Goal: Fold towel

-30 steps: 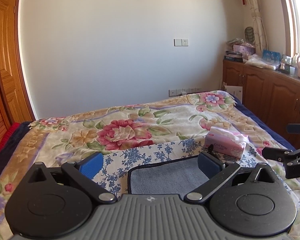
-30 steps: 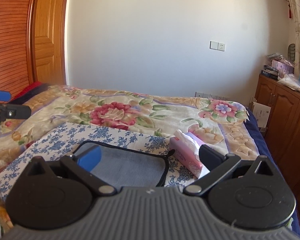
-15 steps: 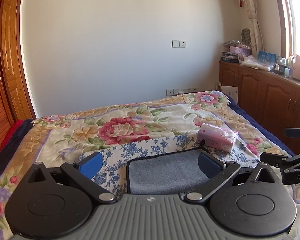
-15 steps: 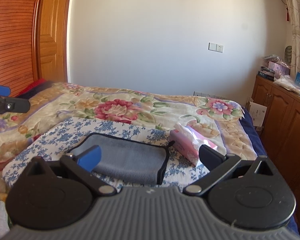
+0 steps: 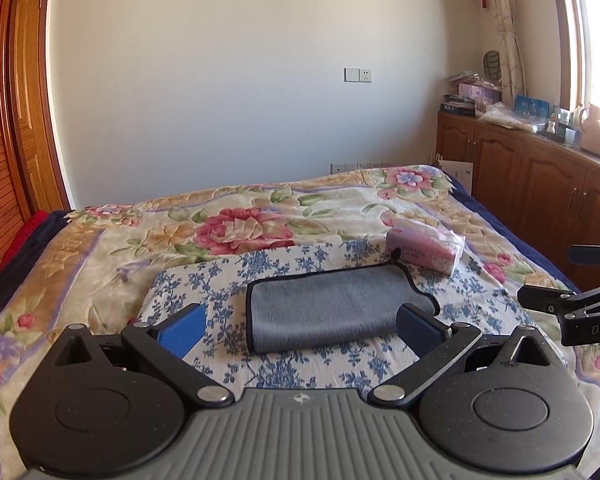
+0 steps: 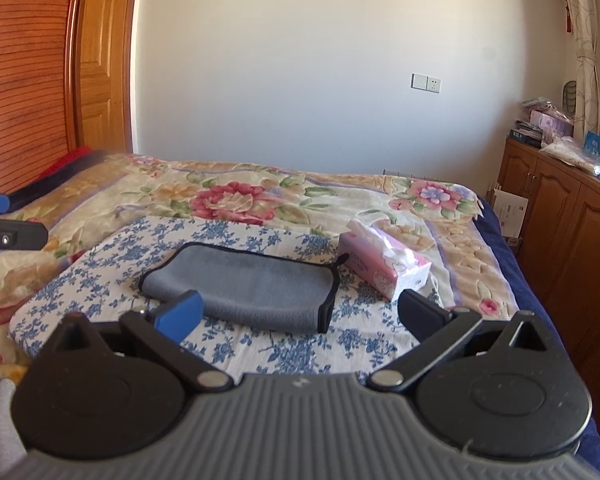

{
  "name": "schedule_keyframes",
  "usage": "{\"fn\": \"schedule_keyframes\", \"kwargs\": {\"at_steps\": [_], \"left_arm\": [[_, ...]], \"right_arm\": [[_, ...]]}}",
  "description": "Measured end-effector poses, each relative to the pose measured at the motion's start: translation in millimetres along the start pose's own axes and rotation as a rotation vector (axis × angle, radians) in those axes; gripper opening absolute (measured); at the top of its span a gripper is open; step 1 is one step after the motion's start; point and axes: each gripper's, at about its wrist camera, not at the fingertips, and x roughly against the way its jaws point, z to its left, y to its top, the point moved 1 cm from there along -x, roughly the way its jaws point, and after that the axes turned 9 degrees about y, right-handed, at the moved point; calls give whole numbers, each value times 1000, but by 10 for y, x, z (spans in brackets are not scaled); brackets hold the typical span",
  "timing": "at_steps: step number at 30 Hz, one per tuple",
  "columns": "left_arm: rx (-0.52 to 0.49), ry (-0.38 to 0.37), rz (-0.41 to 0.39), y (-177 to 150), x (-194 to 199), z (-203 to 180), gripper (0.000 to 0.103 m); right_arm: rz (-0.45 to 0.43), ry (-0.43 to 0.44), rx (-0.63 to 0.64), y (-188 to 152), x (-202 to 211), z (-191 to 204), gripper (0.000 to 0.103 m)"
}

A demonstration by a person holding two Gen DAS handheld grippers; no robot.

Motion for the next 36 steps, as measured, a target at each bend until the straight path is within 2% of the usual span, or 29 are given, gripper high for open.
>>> {"fn": "schedule_keyframes", "kwargs": {"at_steps": [21,30,36], "left_arm": [[33,56,54,-532,13,94,103],[50,6,69,-696,14,73,103],[20,7,74,-819,27,33,103]], "right_arm": [[35,12,-17,-336,66,255,103],[43,17,-34,-438,78,295,103],[48,11,-42,-491,95,293,103]]}}
